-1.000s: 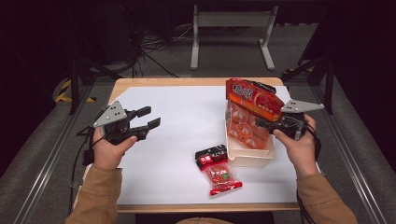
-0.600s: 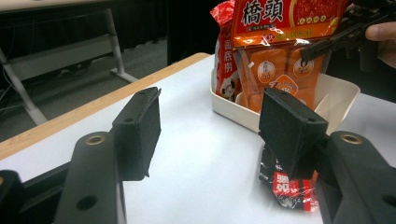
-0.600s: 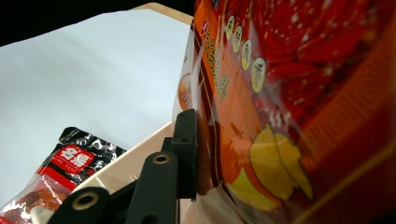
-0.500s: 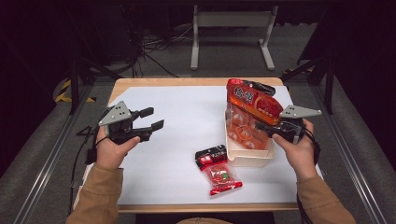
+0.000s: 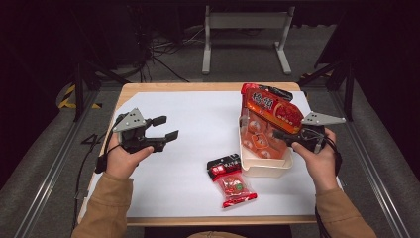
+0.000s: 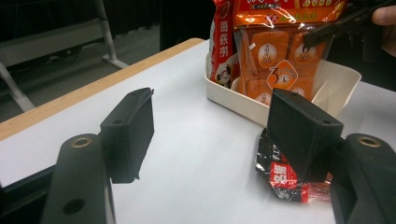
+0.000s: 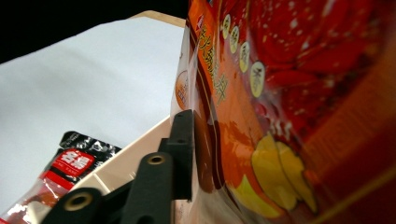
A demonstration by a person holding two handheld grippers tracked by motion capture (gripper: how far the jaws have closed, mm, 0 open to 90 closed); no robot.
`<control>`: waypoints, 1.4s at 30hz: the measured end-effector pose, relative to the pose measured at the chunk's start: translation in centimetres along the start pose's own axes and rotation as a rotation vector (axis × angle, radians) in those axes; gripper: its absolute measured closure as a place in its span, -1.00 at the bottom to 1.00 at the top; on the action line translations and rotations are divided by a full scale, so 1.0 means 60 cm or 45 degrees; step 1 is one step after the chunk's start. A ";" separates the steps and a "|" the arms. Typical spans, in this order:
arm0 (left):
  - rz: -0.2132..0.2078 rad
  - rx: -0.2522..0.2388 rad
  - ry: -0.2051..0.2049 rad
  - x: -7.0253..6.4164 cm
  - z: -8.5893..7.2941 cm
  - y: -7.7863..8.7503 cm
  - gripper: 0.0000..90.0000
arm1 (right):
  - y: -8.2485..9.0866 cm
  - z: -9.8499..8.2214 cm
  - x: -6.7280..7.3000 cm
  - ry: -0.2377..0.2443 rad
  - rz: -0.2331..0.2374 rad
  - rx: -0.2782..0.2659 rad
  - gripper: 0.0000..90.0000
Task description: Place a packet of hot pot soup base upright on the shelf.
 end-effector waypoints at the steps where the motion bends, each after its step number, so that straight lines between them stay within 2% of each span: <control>1: -0.001 -0.001 -0.005 0.000 0.000 -0.001 -0.29 | 0.001 0.002 0.001 -0.017 0.009 -0.014 0.33; 6: -0.014 0.020 -0.003 -0.004 -0.005 -0.007 -0.31 | 0.006 0.005 0.004 -0.043 0.011 -0.029 -0.03; 14: -0.041 0.048 -0.004 -0.009 -0.010 -0.019 -0.32 | 0.032 0.006 -0.006 -0.024 -0.046 -0.065 -0.34; 20: -0.070 0.072 -0.012 -0.018 -0.012 -0.031 -0.32 | 0.062 0.000 -0.010 -0.015 -0.074 -0.076 -0.38; 26: -0.093 0.081 -0.014 -0.027 -0.012 -0.041 -0.33 | 0.084 -0.006 -0.011 -0.012 -0.080 -0.081 -0.40; 29: -0.106 0.106 -0.018 -0.032 -0.017 -0.049 -0.33 | 0.098 -0.013 -0.015 0.002 -0.077 -0.085 -0.36; 33: -0.116 0.123 -0.012 -0.037 -0.022 -0.054 -0.33 | 0.106 -0.018 -0.024 0.019 -0.094 -0.066 -0.32; 42: -0.157 0.183 -0.016 -0.056 -0.041 -0.080 -0.34 | 0.111 -0.036 -0.027 0.019 -0.072 -0.018 -0.31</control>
Point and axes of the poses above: each handheld gripper's, and its own axes: y roughly backward along the jaws, z roughly out of its top, x roughly to its left, the point moved 10 cm from there along -y, roughly forward along the jaws
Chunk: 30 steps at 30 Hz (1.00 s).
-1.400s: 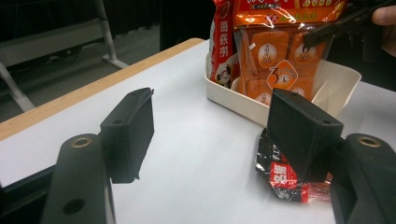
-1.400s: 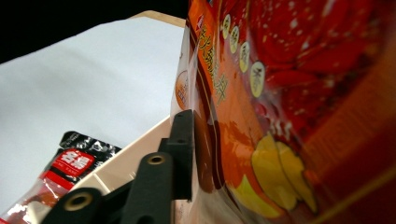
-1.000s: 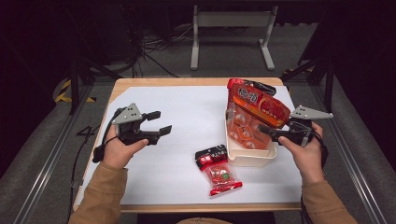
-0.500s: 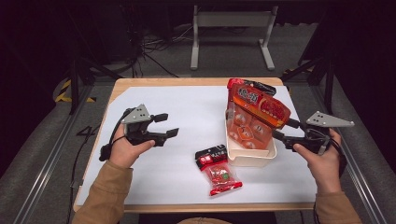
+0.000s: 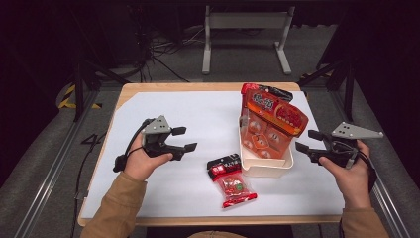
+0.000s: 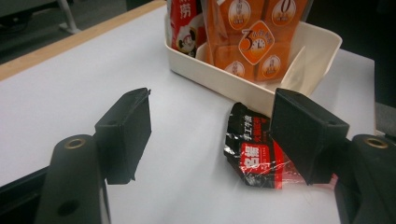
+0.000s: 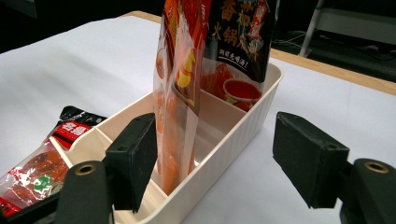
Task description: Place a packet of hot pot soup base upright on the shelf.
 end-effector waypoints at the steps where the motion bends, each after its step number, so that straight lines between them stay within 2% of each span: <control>1: -0.005 0.004 -0.002 -0.002 -0.001 -0.004 -0.34 | 0.000 -0.001 0.000 -0.003 0.002 0.000 -0.31; 3: 0.006 -0.001 -0.009 -0.003 -0.003 -0.012 -0.33 | 0.000 -0.003 -0.002 -0.003 -0.001 0.003 -0.32; 5: -0.008 0.003 0.010 -0.007 -0.007 -0.022 -0.32 | -0.001 -0.007 -0.005 0.002 -0.013 0.012 -0.33; 8: -0.018 0.019 0.006 -0.010 -0.013 -0.031 -0.32 | -0.003 -0.013 -0.011 0.008 -0.046 0.033 -0.33; 11: -0.059 0.031 0.025 -0.019 -0.022 -0.049 -0.28 | -0.006 -0.018 -0.016 0.013 -0.054 0.044 -0.33; 18: -0.102 0.051 0.072 -0.027 -0.040 -0.076 -0.20 | -0.008 -0.024 -0.028 0.007 -0.075 0.038 -0.33; 24: -0.105 0.085 0.076 -0.028 -0.052 -0.090 -0.18 | -0.009 -0.026 -0.035 0.020 -0.089 0.024 -0.32; 30: -0.102 0.127 0.102 -0.028 -0.068 -0.104 -0.18 | -0.013 -0.031 -0.040 0.011 -0.092 0.025 -0.32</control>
Point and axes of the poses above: each handheld gripper's, and its own axes: y roughly backward along the jaws, z roughly out of its top, x roughly to its left, the point moved 10 cm from there along -y, roughly forward along the jaws
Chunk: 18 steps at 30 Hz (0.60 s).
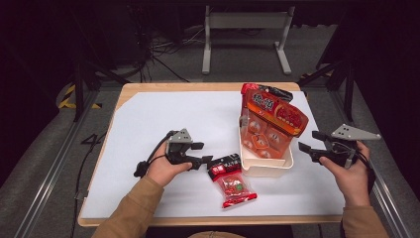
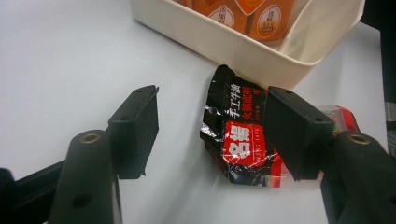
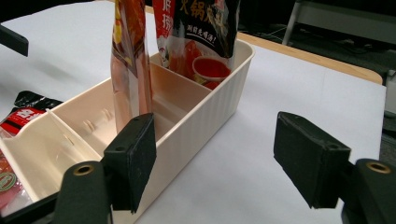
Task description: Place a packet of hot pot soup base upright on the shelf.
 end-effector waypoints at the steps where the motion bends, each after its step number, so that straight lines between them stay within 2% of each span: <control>1: -0.011 0.008 0.013 -0.002 -0.003 -0.004 -0.16 | 0.000 -0.001 -0.001 0.002 0.001 0.001 -0.33; 3: -0.012 0.034 0.007 -0.002 -0.009 -0.011 -0.15 | -0.003 -0.003 -0.002 -0.004 -0.005 0.002 -0.34; 6: -0.012 0.039 0.011 -0.003 -0.012 -0.017 -0.18 | -0.005 -0.006 -0.004 0.003 -0.011 0.013 -0.35; 9: -0.038 0.058 0.036 -0.007 -0.020 -0.025 -0.16 | -0.007 -0.008 -0.006 0.001 -0.015 0.012 -0.36; 18: -0.068 0.108 0.053 -0.015 -0.034 -0.041 -0.17 | -0.013 -0.014 -0.005 -0.005 -0.005 0.029 -0.37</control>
Point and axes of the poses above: each handheld gripper's, and its own axes: y roughly backward along the jaws, z roughly out of its top, x roughly to its left, the point moved 10 cm from there along -y, roughly forward along the jaws
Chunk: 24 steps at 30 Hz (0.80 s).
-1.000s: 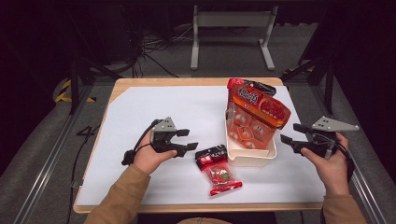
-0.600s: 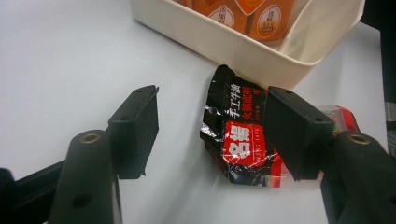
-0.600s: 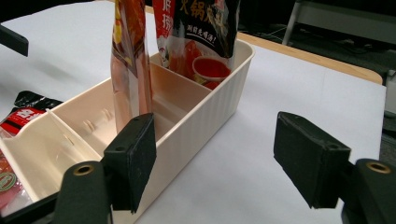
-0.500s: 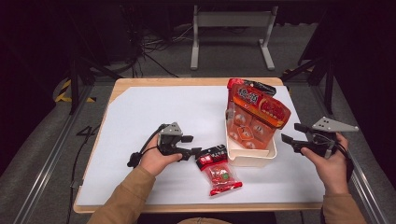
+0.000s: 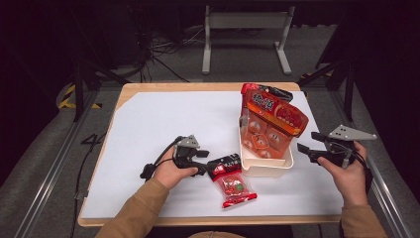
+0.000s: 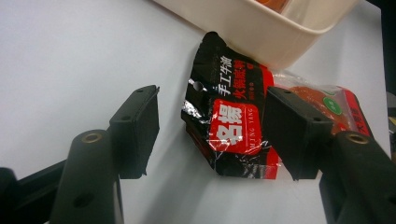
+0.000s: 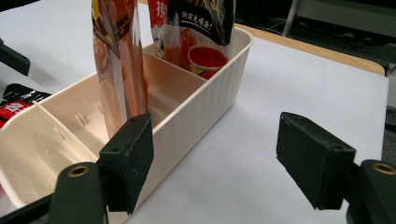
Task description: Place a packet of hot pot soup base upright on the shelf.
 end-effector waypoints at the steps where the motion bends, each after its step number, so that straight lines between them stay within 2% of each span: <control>1: -0.005 0.014 -0.003 0.000 -0.003 -0.002 -0.18 | -0.001 -0.001 0.000 -0.003 0.001 0.008 -0.37; 6: -0.016 0.059 -0.006 -0.003 -0.012 -0.010 -0.20 | -0.003 -0.004 0.001 -0.008 0.006 0.015 -0.38; 13: -0.040 0.111 0.016 -0.006 -0.023 -0.017 -0.22 | -0.005 -0.005 0.002 -0.010 0.012 0.018 -0.38; 17: -0.061 0.126 0.011 -0.010 -0.027 -0.021 -0.22 | -0.007 -0.005 0.003 -0.012 0.017 0.018 -0.38; 21: -0.077 0.114 0.014 -0.014 -0.025 -0.022 -0.19 | -0.007 -0.005 0.003 -0.013 0.018 0.018 -0.38; 24: -0.093 0.119 0.016 -0.016 -0.025 -0.020 -0.11 | -0.008 -0.006 0.003 -0.015 0.021 0.019 -0.38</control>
Point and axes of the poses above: each handheld gripper's, and its own axes: y roughly backward along the jaws, z roughly out of its top, x roughly to its left, the point moved 10 cm from there along -y, roughly forward along the jaws
